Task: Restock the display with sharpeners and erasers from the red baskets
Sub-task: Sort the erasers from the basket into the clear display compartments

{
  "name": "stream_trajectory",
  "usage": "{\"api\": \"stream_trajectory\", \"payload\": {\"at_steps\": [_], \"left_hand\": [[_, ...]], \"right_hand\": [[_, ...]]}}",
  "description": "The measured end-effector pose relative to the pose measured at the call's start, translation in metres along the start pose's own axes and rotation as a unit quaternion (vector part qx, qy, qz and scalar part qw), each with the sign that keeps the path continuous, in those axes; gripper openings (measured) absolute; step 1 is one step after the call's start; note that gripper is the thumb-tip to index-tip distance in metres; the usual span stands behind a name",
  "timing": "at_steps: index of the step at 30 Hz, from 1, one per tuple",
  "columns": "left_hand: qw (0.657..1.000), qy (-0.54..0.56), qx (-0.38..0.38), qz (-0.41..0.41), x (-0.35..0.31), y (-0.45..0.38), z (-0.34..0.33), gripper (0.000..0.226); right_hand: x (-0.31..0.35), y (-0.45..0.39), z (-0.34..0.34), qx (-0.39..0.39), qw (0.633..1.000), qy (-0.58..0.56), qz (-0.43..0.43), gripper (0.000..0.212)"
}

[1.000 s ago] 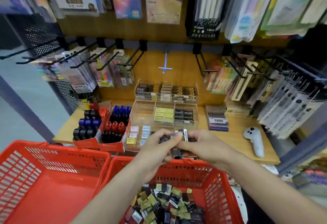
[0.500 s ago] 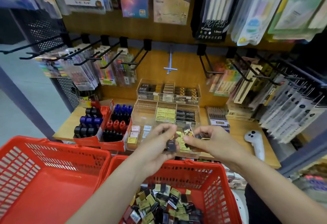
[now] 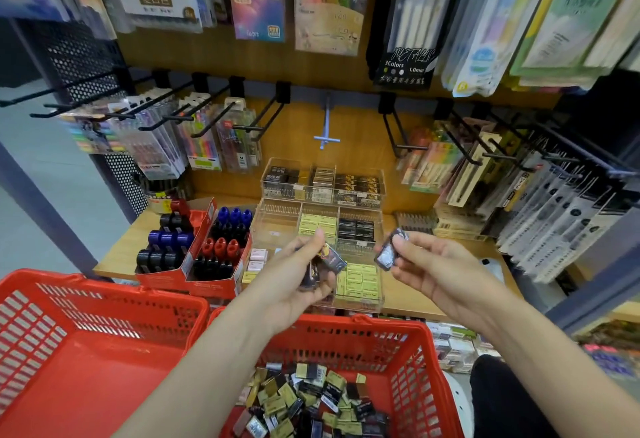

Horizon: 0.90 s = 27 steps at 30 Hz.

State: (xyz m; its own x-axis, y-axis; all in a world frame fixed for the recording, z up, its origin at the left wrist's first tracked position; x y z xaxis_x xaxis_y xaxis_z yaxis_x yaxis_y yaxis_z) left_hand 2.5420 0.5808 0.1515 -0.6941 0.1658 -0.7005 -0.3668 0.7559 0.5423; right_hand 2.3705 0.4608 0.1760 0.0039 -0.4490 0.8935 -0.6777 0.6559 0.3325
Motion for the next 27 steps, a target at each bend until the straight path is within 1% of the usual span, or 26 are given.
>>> {"api": "stream_trajectory", "payload": {"at_steps": [2,4,5,7,9,11,12,13,14,15,16,18,20,21,23,25,27], "left_hand": [[1.000,0.006,0.011,0.028,0.004,0.003,-0.003,0.021],[0.999,0.004,0.031,0.044,0.009,0.005,-0.007,0.029],[0.998,-0.002,0.042,0.044,0.011,0.005,-0.009,0.029],[0.997,-0.011,0.060,0.036,0.013,0.006,-0.014,0.019],[0.997,-0.020,0.067,0.027,0.013,0.007,-0.016,0.013],[0.996,-0.026,0.085,0.020,0.012,0.008,-0.016,0.006],[0.995,-0.024,0.095,0.018,0.012,0.008,-0.017,0.007],[0.995,-0.020,0.101,0.017,0.011,0.008,-0.017,0.011],[0.994,-0.015,0.105,0.015,0.009,0.009,-0.018,0.011],[0.994,-0.009,0.110,0.013,0.007,0.009,-0.018,0.007],[0.993,-0.009,0.115,0.011,0.005,0.010,-0.018,0.005],[0.992,-0.032,0.125,0.003,0.002,0.011,-0.017,0.020],[0.988,-0.058,0.142,-0.003,0.001,0.012,-0.016,0.023],[0.986,-0.068,0.151,-0.005,0.001,0.012,-0.015,0.021],[0.984,-0.087,0.158,-0.010,0.002,0.013,-0.014,0.014],[0.981,-0.107,0.162,-0.021,0.003,0.013,-0.015,0.010],[0.979,-0.123,0.162,-0.033,0.003,0.014,-0.015,0.014]], "right_hand": [[0.000,-0.001,-0.001,-0.005,1.000,0.005,-0.002,0.028],[0.000,-0.002,-0.005,-0.011,1.000,-0.013,0.000,0.014],[-0.001,-0.003,-0.006,-0.014,1.000,-0.025,0.003,0.011],[-0.001,-0.003,-0.009,-0.014,0.999,-0.037,0.011,0.016],[-0.001,-0.001,-0.009,0.003,0.999,-0.032,0.030,0.019],[0.001,0.002,-0.012,0.046,0.997,-0.026,0.054,0.018],[0.002,0.004,-0.013,0.073,0.995,-0.024,0.062,0.020],[0.003,0.006,-0.015,0.096,0.993,-0.019,0.069,0.027],[0.003,0.007,-0.015,0.110,0.991,-0.002,0.078,0.035],[0.003,0.007,-0.016,0.112,0.989,0.026,0.092,0.040],[0.003,0.007,-0.015,0.105,0.986,0.060,0.111,0.039],[0.003,0.008,-0.014,0.091,0.978,0.125,0.143,0.028],[0.002,0.008,-0.013,0.091,0.965,0.181,0.169,0.022],[0.002,0.007,-0.013,0.094,0.961,0.195,0.173,0.026],[0.001,0.006,-0.012,0.090,0.966,0.176,0.164,0.043],[-0.002,0.002,-0.011,0.067,0.981,0.121,0.138,0.061],[-0.005,0.000,-0.013,0.062,0.990,0.062,0.111,0.067]]}}
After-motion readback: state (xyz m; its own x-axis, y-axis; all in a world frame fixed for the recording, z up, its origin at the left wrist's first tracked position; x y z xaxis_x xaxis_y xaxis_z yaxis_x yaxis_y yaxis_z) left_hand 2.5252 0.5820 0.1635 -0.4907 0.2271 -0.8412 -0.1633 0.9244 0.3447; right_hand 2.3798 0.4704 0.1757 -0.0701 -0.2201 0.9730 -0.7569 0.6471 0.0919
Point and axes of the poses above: each hand's wrist, its own y-axis away from the middle knuckle, its own z-axis out of the back of the hand, x = y × z, the point moved 2 cm from there along -y, towards the middle knuckle, and after that the axes turned 3 degrees about -y, right-handed, at the moved point
